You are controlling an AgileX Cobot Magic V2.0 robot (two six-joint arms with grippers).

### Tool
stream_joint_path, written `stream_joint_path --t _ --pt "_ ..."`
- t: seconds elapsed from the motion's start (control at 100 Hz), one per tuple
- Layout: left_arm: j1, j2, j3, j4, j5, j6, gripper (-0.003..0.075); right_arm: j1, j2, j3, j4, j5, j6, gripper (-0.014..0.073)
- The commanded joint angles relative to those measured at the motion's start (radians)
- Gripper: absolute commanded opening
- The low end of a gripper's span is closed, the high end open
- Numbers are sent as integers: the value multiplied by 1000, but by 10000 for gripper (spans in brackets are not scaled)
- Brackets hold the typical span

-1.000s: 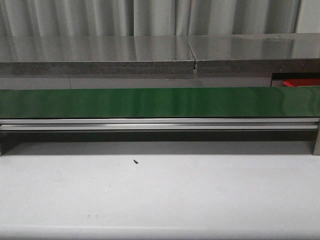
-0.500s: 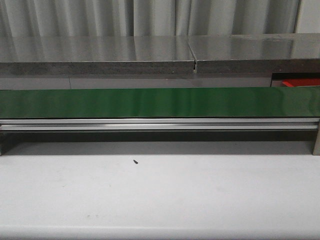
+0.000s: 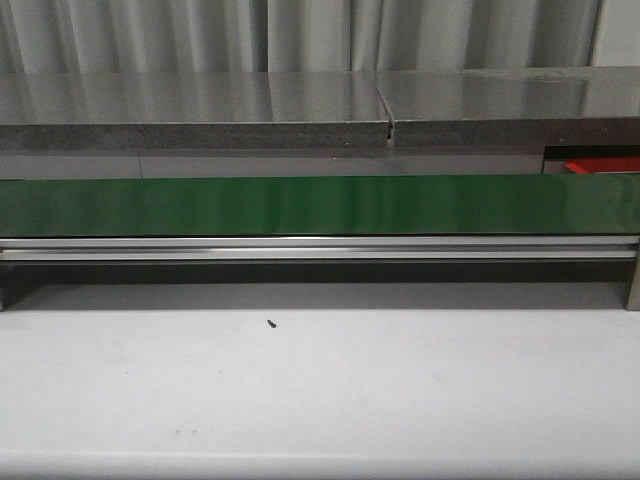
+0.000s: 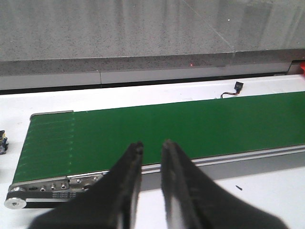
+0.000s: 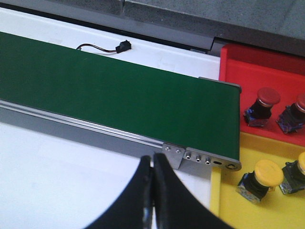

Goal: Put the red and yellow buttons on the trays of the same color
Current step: 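Move the left gripper down over a red button on the table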

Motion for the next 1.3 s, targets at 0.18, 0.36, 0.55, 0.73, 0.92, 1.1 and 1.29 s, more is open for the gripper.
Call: stream_joint_path --t 0.18,0.36,0.55,0.73,0.92,1.1,1.29 --pt "-6 56 -74 -8 -84 -75 585 2 -3 -24 20 -54 -8 -67" --pt "55 228 -190 -3 -119 -133 576 2 -3 -24 20 -52 -8 -67" --pt "214 479 -387 -3 -71 -153 576 2 -3 -24 20 -52 -8 -67" --pt "359 731 -578 -3 23 -153 559 2 -3 -24 20 -52 -8 -67" --pt "459 980 -736 -12 129 -195 525 2 -3 -24 20 -52 -8 -67" --pt "487 1140 -815 -12 186 -204 525 2 -3 -24 20 -52 -8 -67" --pt "487 1240 -823 -10 177 -223 525 2 -3 -24 20 -52 -8 -67"
